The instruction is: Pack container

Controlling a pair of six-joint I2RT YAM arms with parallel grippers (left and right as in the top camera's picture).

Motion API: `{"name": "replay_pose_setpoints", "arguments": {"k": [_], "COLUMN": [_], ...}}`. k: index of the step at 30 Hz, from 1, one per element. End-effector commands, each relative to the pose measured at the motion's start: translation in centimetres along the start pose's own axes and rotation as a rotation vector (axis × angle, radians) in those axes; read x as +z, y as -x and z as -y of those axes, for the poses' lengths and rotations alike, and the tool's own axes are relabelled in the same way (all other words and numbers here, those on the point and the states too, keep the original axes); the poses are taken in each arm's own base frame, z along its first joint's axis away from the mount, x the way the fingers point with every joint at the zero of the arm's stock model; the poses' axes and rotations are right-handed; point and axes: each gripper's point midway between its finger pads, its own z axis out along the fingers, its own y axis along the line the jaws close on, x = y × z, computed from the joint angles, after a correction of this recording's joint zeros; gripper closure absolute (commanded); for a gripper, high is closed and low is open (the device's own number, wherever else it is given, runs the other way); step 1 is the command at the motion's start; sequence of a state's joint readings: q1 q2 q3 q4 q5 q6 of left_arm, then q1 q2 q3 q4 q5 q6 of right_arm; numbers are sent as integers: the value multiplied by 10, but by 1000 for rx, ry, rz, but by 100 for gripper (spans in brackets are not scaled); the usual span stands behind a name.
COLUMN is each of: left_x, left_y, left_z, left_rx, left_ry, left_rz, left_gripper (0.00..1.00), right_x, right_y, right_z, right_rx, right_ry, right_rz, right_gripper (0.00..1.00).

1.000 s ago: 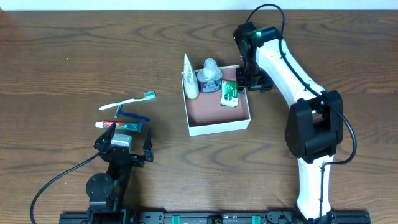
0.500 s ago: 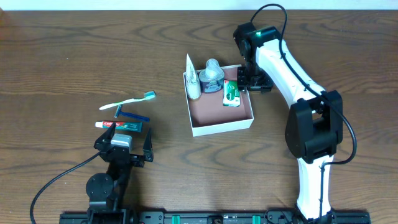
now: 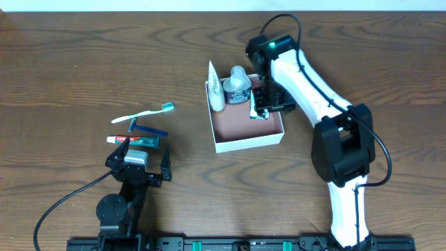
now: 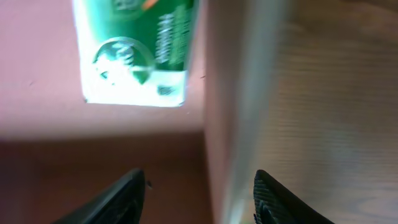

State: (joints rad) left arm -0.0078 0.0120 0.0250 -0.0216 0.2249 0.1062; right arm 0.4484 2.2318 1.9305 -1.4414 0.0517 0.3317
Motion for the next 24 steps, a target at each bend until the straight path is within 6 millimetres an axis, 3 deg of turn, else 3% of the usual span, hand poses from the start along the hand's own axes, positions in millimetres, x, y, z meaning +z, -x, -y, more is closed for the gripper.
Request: {"name": "replay_pose_setpoints", "arguments": {"k": [1, 8, 14, 24], "left_x": [1, 1, 1, 1], "left_y": [-17, -17, -17, -17], "left_z": [2, 2, 2, 2], "left_rx": [1, 1, 1, 1], "left_ry": [-7, -7, -7, -7], "left_rz": [-49, -49, -49, -49], "left_gripper": [2, 2, 2, 2], "right_x": [-6, -6, -6, -6], "right_y": [-5, -11, -3, 10], "right_z": [-5, -4, -3, -1], "right_rx": [-38, -28, 62, 132], "right_ry": [3, -4, 22, 82], "right_rz": [3, -18, 4, 30], "right_gripper": [44, 46, 50, 69]}}
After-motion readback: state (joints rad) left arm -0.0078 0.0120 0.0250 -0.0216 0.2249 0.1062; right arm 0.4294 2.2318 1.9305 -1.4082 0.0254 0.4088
